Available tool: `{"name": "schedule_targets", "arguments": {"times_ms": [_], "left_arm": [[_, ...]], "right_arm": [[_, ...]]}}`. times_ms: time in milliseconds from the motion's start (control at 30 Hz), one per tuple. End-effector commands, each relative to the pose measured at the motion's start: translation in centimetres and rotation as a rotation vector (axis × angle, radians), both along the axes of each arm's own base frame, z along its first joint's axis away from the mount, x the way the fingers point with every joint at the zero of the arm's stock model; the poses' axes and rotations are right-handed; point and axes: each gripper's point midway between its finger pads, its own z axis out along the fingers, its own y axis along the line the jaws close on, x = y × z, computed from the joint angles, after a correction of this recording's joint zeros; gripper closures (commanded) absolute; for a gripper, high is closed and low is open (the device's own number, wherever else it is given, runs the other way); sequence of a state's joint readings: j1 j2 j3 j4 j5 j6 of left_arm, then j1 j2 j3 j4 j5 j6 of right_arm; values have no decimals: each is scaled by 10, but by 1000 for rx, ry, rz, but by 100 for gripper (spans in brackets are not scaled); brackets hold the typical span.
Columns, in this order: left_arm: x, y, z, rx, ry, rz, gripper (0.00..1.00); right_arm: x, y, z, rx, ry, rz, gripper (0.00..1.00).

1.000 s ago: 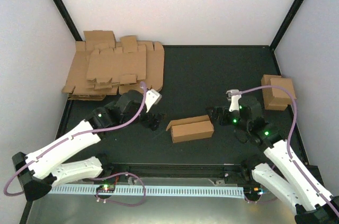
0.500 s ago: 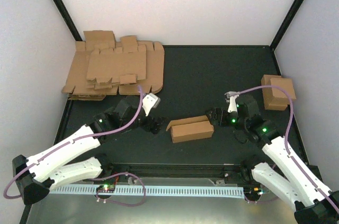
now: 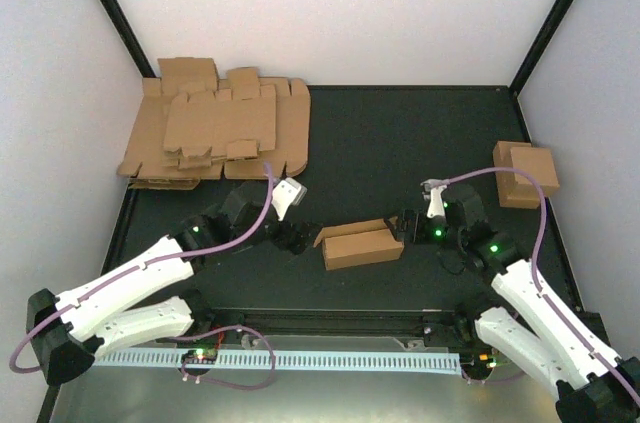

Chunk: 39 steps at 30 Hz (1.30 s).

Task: Fold the paper box

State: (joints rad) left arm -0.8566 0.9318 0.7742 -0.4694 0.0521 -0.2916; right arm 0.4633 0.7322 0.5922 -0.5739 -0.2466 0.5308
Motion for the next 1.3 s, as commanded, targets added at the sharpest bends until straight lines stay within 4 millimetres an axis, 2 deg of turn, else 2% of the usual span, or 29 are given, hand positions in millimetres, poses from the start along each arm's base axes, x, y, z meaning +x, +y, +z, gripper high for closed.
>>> {"name": "schedule_targets", "arguments": {"times_ms": [0, 133, 333, 500, 700, 900, 1133, 1267], "left_arm": [[3, -9, 10, -50, -16, -17, 1], [2, -12, 3, -35, 6, -40, 2], [-2, -21, -5, -26, 57, -74, 16], [-3, -20, -12, -20, 98, -39, 22], [-14, -20, -27, -43, 177, 9, 26], [-22, -23, -42, -35, 236, 57, 34], [-24, -30, -50, -58, 273, 91, 42], [-21, -28, -58, -21, 293, 129, 46]], "right_arm": [[4, 2, -2, 13, 1, -3, 1], [3, 2, -6, 10, 1, 2, 1], [-7, 12, -6, 61, -3, 67, 0], [-6, -2, -18, -8, 31, 6, 0], [-1, -12, -11, -22, 4, -56, 1], [-16, -4, -5, 59, 37, -26, 0], [-27, 8, -37, 118, 142, 12, 8], [-25, 11, -43, 123, 137, 21, 12]]}}
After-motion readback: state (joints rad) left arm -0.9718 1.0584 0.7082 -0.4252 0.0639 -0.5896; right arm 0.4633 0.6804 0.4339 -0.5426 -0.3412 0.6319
